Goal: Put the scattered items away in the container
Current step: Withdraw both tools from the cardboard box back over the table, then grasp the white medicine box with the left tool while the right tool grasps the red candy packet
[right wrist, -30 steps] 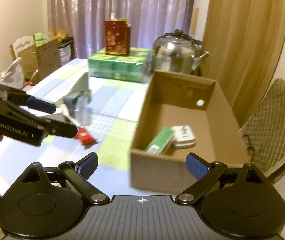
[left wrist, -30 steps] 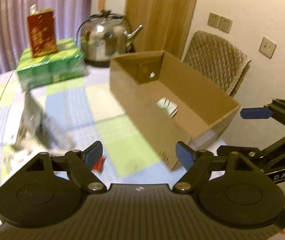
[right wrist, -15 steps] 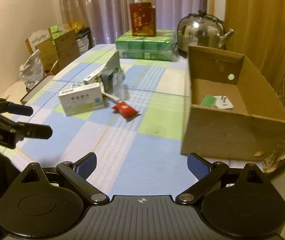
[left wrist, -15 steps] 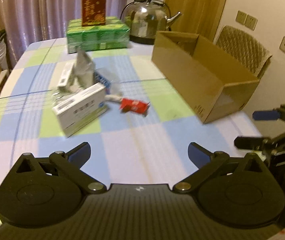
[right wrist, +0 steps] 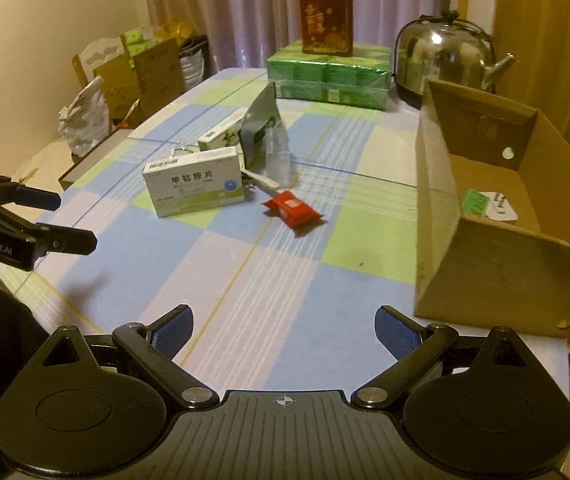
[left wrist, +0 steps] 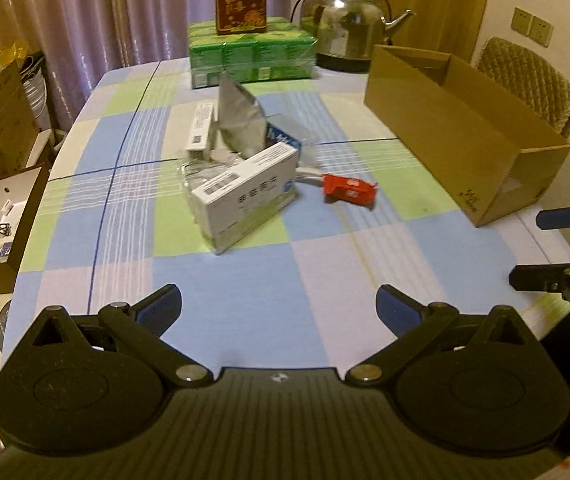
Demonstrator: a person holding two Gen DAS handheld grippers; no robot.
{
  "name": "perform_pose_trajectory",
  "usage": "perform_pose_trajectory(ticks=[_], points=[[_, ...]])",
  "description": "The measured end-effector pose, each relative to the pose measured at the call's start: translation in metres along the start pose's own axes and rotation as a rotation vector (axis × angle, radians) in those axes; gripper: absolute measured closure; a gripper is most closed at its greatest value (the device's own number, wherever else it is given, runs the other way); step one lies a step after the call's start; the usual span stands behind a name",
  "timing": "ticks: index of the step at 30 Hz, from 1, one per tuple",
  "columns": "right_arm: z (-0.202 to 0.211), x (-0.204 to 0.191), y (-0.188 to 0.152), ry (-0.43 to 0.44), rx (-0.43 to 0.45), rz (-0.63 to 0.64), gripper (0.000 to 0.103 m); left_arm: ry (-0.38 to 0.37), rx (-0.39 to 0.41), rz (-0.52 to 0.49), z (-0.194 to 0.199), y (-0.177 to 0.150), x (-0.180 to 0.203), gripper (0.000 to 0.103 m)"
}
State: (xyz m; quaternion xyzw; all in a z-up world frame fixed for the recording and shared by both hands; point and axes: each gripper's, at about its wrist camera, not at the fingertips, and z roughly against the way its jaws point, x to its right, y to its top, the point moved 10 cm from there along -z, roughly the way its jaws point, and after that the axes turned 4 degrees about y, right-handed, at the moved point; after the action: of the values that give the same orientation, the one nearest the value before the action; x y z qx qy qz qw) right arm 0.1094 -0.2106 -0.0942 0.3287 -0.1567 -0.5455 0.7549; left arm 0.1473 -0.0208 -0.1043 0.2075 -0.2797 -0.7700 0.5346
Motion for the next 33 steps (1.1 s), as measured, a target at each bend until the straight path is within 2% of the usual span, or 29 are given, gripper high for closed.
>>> perform_pose_trajectory(ticks=[9, 26, 28, 33], points=[[-0.029, 0.002, 0.011, 0.012, -0.021, 0.015, 0.008, 0.009, -0.024, -0.056, -0.031, 0.01, -0.011, 0.002], [-0.108, 0.014, 0.04, 0.021, -0.072, 0.093, 0.009, -0.031, -0.021, -0.22, -0.102, 0.049, -0.033, 0.013], [-0.12, 0.019, 0.044, 0.028, -0.087, 0.089, 0.019, -0.046, -0.029, -0.23, -0.109, 0.054, -0.034, 0.016], [-0.145, 0.033, 0.058, 0.005, -0.096, 0.107, 0.025, -0.081, -0.049, -0.251, -0.123, 0.06, -0.029, 0.029]])
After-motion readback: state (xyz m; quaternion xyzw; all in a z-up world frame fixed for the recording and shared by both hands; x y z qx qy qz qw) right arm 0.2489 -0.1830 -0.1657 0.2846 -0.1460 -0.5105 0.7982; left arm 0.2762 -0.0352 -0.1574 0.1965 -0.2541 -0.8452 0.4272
